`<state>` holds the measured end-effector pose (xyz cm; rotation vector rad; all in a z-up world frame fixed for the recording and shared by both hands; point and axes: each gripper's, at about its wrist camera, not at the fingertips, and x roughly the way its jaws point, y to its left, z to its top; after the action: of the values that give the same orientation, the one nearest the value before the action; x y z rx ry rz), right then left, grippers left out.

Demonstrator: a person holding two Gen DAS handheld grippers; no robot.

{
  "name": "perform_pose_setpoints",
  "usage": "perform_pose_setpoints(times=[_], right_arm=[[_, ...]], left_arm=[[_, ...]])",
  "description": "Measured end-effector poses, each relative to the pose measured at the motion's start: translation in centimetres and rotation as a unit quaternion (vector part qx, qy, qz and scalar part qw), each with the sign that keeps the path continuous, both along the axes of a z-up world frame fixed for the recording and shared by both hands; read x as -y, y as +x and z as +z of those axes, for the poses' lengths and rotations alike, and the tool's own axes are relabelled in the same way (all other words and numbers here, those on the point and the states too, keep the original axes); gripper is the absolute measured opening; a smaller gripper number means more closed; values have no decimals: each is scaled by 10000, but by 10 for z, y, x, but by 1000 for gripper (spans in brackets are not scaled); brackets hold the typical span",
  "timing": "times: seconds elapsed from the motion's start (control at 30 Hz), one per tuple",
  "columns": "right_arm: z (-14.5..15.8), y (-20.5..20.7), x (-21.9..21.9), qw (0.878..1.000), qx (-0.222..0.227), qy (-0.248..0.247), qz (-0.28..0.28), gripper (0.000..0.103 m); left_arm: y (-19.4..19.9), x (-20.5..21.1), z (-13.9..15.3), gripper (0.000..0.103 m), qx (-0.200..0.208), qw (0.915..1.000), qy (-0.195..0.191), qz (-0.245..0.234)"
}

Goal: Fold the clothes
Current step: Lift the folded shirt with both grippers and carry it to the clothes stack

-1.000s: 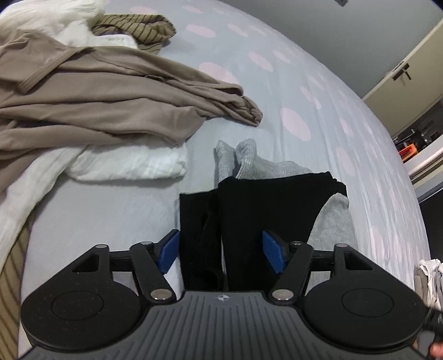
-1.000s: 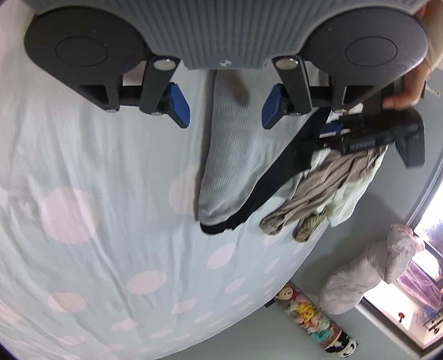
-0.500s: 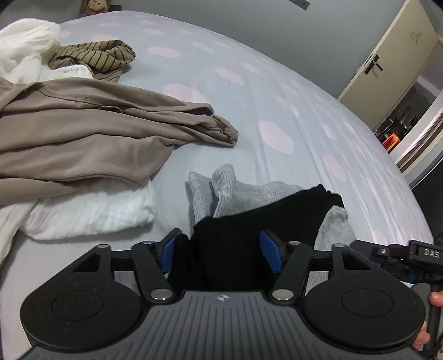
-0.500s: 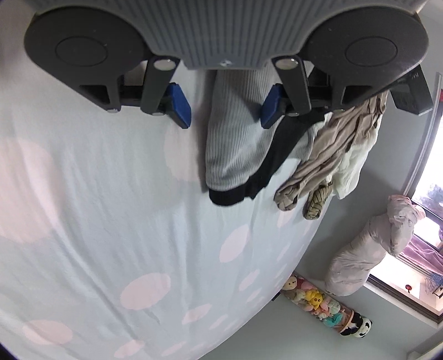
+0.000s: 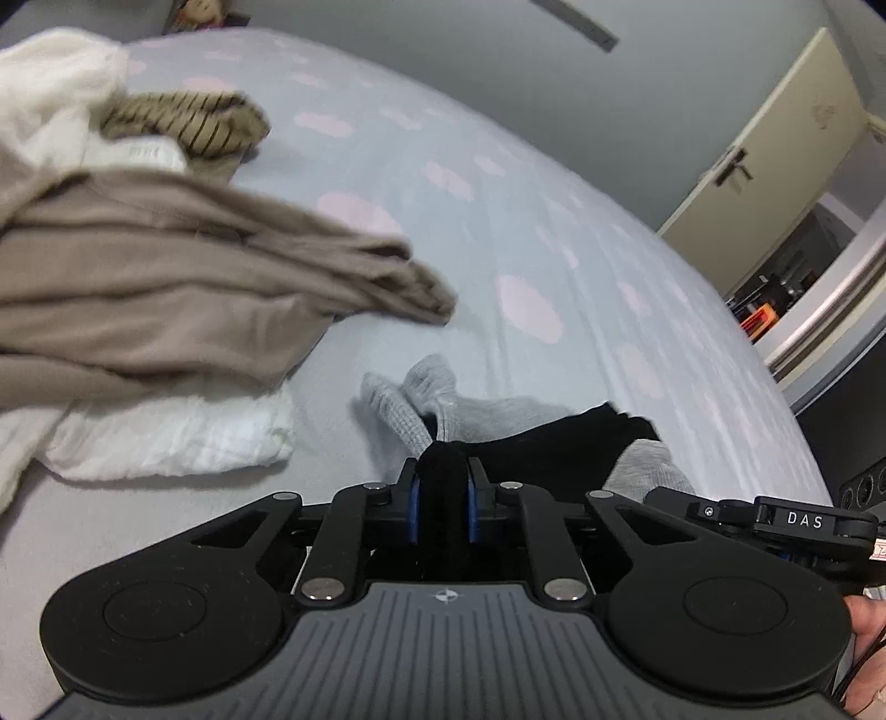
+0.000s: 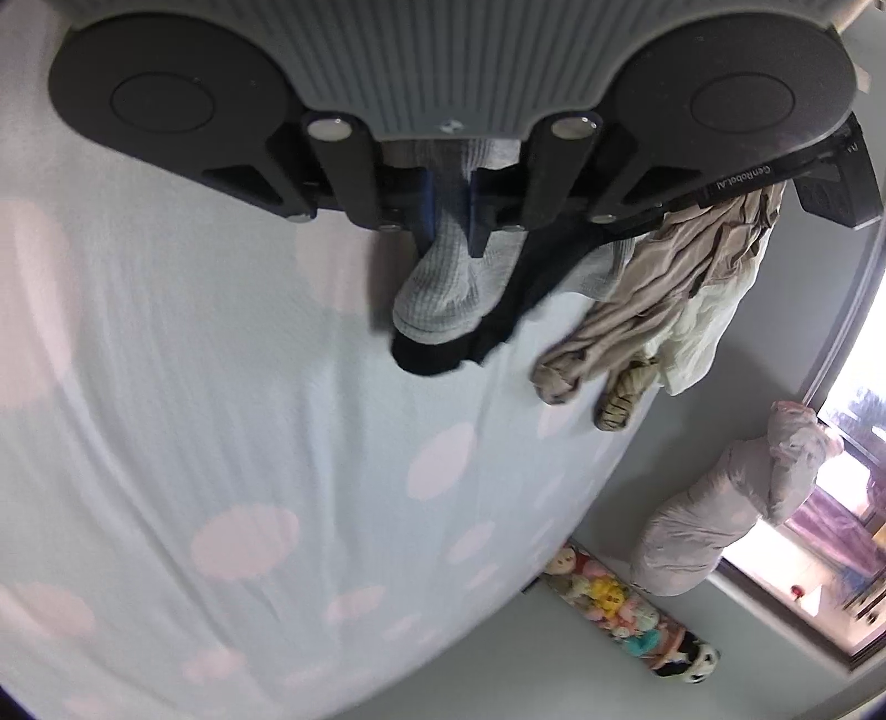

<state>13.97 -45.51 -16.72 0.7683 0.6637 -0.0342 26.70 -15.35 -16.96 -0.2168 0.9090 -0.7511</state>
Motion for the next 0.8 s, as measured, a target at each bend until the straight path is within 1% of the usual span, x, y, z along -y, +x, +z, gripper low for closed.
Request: perform_pose_setpoints(times=[0.07,0.2,0.37,0.47,0.57,0.67,0.8], right_arm=[[14,-4,-6,9997,130,-180,45,12],[46,-23,-19,9974,449,-551,121,12],[84,-59,-35,9905,906,-1026,93,12],[110,-84,-37,9858,1192,-1183,26,12],[137,-109,-30,9815,1461,-1231,-95,12],[167,-137,-17,9763,1730,-1272,-251,12],[210,-178,7,9670,2026,-1465,-488,12]], left_arm=[[-8,-3,13,12,164,9998,-95,-28],[-32,-7,44,12,592,9981,-123,-60],[-67,-8,89,11,1209,9923,-210,-173],[-85,-1,122,11,1598,9863,-255,-329],[-101,9,156,11,1971,9785,-349,-498],[-116,24,188,11,2270,9700,-478,-726],[-142,54,226,11,2540,9583,-717,-1096]])
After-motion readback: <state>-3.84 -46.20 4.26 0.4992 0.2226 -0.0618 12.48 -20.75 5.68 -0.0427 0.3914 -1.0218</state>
